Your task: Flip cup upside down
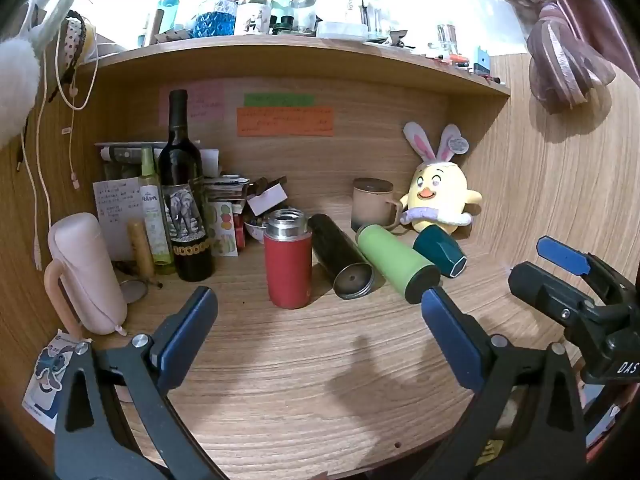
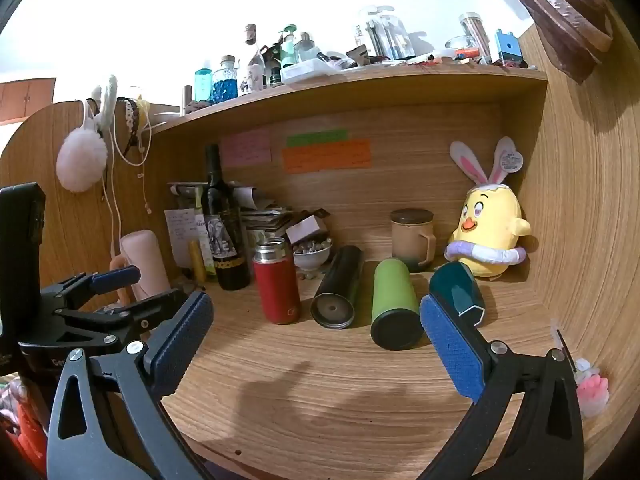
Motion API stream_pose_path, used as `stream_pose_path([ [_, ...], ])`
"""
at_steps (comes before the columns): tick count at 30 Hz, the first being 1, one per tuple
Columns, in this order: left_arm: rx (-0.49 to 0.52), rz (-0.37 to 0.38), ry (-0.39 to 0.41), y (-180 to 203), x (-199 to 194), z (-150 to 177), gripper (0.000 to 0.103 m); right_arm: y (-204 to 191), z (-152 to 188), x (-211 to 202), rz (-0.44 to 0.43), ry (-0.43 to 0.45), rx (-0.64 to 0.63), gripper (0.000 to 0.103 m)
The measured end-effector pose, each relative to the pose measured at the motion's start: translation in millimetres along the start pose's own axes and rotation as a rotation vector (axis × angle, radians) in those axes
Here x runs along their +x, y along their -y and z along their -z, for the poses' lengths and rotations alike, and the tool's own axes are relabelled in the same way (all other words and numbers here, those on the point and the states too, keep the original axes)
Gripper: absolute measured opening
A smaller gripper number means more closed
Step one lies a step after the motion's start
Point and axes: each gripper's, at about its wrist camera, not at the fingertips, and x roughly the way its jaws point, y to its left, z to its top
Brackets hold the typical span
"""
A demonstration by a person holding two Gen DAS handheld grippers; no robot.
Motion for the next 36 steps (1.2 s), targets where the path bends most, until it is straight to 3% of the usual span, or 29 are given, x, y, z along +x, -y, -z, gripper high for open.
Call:
stream_pose_path([
  [36,0.016,-0.002,0.011,7.0,-7.9,-9.0,0.103,-3.8,-2.9,-5.9,0.003,0.0,-0.002,0.103],
])
